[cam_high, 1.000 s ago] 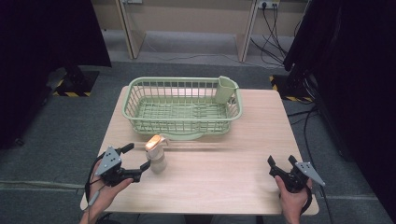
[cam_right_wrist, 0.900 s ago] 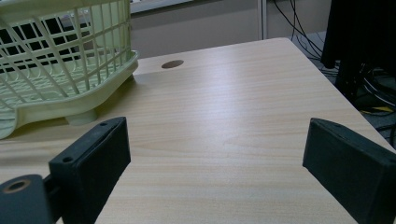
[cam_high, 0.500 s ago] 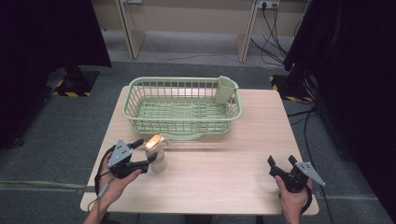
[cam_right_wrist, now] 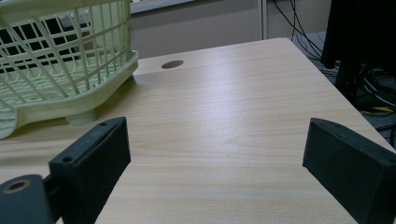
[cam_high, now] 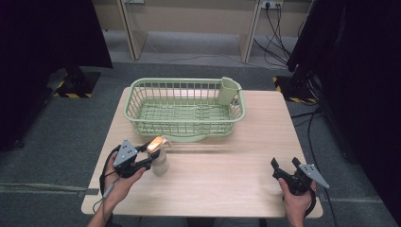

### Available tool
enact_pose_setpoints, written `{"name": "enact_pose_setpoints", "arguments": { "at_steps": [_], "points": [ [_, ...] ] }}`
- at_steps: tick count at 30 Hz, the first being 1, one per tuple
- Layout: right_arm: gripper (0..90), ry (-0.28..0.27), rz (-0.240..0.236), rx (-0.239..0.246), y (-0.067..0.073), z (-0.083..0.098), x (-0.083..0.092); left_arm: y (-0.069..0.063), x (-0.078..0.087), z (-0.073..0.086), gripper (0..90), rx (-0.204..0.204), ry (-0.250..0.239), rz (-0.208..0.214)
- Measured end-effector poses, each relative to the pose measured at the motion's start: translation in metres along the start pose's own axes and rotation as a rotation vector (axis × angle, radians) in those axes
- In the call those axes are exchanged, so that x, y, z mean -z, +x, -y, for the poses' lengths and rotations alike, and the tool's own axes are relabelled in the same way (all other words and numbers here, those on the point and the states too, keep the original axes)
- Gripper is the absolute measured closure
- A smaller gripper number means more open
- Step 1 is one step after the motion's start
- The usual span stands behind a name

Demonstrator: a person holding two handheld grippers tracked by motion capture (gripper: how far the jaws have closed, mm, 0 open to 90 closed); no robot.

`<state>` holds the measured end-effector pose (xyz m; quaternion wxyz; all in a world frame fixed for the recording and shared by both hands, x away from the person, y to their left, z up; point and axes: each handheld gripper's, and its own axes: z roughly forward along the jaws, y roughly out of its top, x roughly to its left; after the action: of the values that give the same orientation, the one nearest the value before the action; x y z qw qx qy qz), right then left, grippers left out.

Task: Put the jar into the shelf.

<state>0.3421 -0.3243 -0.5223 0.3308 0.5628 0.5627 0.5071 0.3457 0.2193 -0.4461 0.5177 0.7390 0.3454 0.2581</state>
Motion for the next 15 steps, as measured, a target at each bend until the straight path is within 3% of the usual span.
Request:
{"name": "enact_pose_setpoints", "arguments": {
  "at_steps": [15],
  "points": [
    [7.6, 0.001, 0.000, -0.001, -0.0002, -0.0001, 0.0000, -0.0004, 0.0017, -0.0047, 57.9, 0.013, -0.009, 0.000]
  ]
}}
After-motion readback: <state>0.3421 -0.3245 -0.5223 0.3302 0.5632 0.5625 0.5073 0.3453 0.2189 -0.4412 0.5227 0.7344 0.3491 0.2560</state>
